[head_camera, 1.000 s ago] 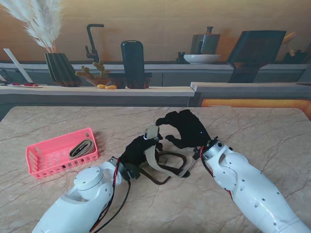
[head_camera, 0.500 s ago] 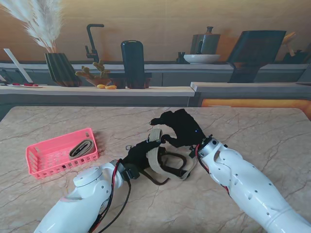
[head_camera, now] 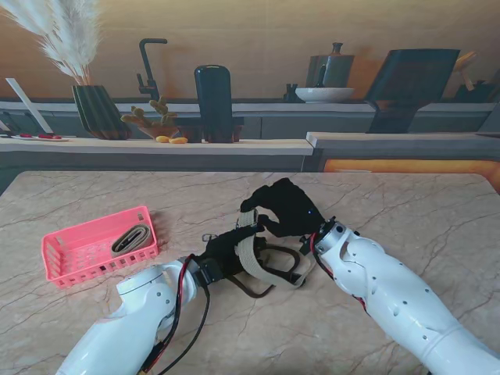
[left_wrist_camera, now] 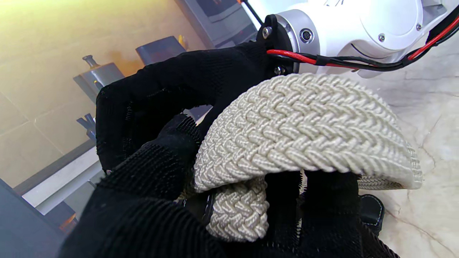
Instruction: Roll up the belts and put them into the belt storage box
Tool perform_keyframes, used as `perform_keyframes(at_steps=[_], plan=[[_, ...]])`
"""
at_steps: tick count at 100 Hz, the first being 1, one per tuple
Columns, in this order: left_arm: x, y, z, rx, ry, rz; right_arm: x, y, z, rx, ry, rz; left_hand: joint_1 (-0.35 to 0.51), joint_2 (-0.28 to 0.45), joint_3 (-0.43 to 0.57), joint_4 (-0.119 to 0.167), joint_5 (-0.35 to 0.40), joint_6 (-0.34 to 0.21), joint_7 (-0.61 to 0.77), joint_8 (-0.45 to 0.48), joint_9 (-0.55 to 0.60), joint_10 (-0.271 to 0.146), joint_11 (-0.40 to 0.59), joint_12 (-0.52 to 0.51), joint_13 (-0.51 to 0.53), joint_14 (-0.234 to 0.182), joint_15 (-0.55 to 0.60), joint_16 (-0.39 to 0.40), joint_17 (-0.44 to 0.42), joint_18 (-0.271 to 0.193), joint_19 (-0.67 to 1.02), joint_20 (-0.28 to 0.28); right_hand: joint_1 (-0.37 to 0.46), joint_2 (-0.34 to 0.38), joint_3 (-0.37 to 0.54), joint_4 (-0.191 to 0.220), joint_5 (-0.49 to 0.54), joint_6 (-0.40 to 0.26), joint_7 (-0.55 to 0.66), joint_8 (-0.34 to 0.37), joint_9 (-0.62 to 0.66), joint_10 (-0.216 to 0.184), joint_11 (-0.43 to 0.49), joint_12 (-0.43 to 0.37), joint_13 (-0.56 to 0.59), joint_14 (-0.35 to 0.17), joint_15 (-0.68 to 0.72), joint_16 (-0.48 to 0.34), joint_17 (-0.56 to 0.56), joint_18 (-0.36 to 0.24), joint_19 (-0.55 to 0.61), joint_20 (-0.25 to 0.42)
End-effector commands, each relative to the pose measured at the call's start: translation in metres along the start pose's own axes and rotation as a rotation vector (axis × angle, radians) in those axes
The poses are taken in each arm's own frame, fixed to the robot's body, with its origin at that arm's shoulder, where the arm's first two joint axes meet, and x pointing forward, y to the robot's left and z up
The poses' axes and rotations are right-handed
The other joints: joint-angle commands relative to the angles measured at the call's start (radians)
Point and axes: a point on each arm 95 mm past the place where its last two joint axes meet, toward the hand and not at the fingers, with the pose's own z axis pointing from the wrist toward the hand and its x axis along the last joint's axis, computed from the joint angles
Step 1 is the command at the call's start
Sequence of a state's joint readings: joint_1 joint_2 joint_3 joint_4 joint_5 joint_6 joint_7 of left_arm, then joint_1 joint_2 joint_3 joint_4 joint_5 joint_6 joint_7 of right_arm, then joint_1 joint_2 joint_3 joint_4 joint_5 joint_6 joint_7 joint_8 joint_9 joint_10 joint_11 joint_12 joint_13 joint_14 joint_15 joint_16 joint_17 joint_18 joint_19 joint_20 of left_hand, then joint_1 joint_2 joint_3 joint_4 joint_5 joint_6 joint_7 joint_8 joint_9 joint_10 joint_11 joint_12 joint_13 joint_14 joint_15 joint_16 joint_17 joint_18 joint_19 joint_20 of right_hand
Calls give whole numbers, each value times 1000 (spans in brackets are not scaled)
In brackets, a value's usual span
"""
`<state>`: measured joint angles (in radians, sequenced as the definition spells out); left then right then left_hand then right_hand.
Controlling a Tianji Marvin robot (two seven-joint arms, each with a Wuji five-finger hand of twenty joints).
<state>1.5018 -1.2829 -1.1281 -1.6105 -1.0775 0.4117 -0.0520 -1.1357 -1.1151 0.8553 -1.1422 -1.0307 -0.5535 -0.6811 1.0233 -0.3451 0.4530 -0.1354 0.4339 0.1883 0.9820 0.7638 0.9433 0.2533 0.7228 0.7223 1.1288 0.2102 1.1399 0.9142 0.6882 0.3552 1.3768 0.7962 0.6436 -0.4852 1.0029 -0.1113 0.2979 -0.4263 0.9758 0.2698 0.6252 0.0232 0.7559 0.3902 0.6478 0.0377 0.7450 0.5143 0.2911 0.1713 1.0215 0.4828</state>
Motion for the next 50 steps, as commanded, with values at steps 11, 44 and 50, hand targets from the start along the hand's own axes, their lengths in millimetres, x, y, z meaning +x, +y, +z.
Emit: perform_keyframes(at_steps=[11,44,50], plan=[[0,4,1,-15,-3,-8,8,-7,6,18,36,25,99,75,11,24,-24,-27,15,4,-7,8,46,-13,26,-28,9,-14,6,11,3,-11,-103,-62,12,-14,-47,-23,7,79,-83,38,-14,-7,-5,-16,3,-2,-11,-15,24,-30],[2,3,1,7,-6,-31,12,-10,4,-1,51,34,92,78,1,21,-26,-19,9,-6,-10,14,54,-21,25,-26,10,-21,3,11,1,-17,-46,18,-142,-146,325,-113,189,-120,114,-51,-44,-27,64,-25,0,-8,24,6,28,-29],[1,3,0,10,-10,-34,13,-10,4,-2,57,32,92,98,-51,21,-27,-13,-8,-36,-16,20,60,-37,15,-20,9,-31,-9,14,-1,-24,-48,2,-128,-145,409,-81,178,-146,233,-85,-67,-41,104,-37,-4,-11,41,6,32,-34]])
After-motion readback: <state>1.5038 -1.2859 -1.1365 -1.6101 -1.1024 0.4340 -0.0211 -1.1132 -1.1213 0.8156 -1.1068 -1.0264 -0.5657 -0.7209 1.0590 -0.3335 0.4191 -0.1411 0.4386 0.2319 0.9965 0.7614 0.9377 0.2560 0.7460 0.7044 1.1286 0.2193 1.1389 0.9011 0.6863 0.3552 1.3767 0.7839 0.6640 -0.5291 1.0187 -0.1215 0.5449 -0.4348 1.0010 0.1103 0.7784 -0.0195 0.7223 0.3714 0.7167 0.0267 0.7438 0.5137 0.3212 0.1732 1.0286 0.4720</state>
